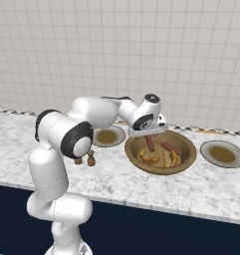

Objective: Place one bun and one sausage from the bowl on each plate.

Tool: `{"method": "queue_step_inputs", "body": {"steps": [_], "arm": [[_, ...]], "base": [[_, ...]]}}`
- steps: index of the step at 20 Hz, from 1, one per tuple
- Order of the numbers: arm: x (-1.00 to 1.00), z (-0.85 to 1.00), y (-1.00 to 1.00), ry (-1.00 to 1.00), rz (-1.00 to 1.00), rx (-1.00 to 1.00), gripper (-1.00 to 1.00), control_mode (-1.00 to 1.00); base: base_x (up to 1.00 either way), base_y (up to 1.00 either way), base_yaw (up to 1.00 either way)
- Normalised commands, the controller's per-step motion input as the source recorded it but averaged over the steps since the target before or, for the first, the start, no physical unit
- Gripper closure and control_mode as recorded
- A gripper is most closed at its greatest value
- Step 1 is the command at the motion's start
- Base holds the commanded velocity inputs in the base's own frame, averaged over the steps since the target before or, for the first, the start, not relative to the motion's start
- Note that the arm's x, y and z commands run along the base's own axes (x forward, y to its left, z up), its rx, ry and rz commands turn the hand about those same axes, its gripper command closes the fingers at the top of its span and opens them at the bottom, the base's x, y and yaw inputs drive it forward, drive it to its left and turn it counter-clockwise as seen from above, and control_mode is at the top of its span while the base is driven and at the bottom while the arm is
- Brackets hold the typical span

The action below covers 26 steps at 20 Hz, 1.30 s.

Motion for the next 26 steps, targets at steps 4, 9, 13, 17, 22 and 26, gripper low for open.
{"method": "queue_step_inputs", "body": {"steps": [4,9,13,17,22,26], "arm": [[0.46,-0.44,-0.13,0.00,0.00,0.00,-1.00,-1.00],[0.48,-0.40,-0.12,0.00,0.00,0.00,-1.00,-1.00],[0.44,-0.39,0.00,0.00,0.00,0.00,-1.00,-1.00],[0.14,-0.39,0.03,0.00,0.00,-0.01,1.00,-1.00],[0.01,-0.15,0.01,0.00,0.00,0.00,1.00,-1.00],[-0.11,0.02,0.09,-0.07,0.00,0.00,1.00,-1.00]], "base": [[0.00,0.00,0.00],[0.00,0.00,0.00],[0.00,0.00,0.00],[0.00,0.00,0.00],[0.00,0.00,0.00],[0.00,0.00,0.00]]}}
